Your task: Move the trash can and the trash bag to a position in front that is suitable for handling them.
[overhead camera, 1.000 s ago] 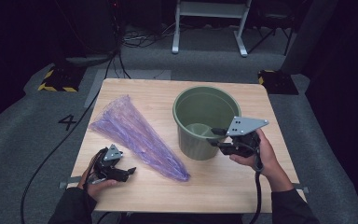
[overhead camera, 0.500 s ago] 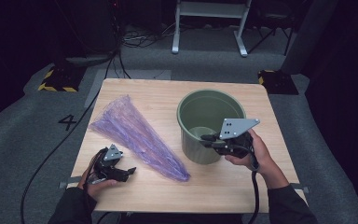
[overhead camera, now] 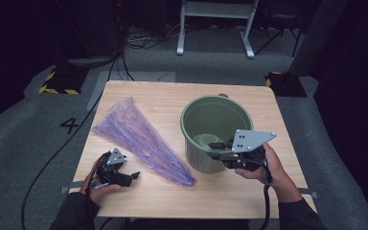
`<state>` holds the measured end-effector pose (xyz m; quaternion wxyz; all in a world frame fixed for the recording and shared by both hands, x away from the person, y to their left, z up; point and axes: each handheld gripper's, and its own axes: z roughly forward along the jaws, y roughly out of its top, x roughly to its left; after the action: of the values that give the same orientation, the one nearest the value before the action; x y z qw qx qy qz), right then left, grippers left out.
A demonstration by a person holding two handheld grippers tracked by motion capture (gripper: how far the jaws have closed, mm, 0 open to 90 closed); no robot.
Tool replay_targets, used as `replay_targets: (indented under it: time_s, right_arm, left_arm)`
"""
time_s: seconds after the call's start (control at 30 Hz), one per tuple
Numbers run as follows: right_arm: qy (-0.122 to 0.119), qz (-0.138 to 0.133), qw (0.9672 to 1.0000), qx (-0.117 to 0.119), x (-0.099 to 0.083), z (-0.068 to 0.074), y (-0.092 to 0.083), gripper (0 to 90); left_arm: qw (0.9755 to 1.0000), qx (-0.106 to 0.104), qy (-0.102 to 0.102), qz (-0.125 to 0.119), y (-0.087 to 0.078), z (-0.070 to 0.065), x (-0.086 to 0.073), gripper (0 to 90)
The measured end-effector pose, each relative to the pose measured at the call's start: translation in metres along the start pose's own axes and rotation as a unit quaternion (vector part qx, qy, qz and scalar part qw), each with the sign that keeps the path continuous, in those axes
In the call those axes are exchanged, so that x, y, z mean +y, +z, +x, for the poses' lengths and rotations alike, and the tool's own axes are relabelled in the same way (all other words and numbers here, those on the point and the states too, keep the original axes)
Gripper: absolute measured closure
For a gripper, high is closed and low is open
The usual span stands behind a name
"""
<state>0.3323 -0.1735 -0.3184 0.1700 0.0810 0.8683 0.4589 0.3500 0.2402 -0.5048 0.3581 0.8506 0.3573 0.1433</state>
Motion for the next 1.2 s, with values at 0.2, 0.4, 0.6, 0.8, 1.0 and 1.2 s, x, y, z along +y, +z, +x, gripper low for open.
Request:
replay_targets:
  time_s: [0.2, 0.4, 0.6, 0.8, 1.0, 1.2]
  right_arm:
    - [0.042, -0.025, 0.9973, -0.055, -0.009, -0.003, -0.027, 34.7]
    - [0.069, -0.031, 0.9919, -0.102, -0.027, -0.015, -0.049, 30.7]
    - [0.110, -0.037, 0.9829, -0.143, -0.056, -0.027, -0.070, 27.8]
    - [0.134, -0.018, 0.9745, -0.179, -0.081, -0.027, -0.072, 26.9]
    - [0.152, 0.023, 0.9674, -0.202, -0.112, -0.029, -0.059, 25.9]
    - [0.164, 0.060, 0.9643, -0.199, -0.139, -0.033, -0.042, 27.2]
  left_arm:
    - [1.0000, 0.000, 0.000, 0.000, 0.000, 0.000, 0.000, 13.5]
    - [1.0000, 0.000, 0.000, 0.000, 0.000, 0.000, 0.000, 13.5]
    - [1.0000, -0.001, 0.000, 0.000, 0.000, 0.000, 0.000, 13.5]
    - [1.0000, -0.001, 0.000, 0.000, 0.000, 0.000, 0.000, 13.4]
    - [1.0000, -0.001, 0.003, 0.000, 0.001, 0.000, 0.001, 13.2]
    - [1.0000, -0.002, 0.001, 0.000, 0.001, 0.000, 0.001, 12.8]
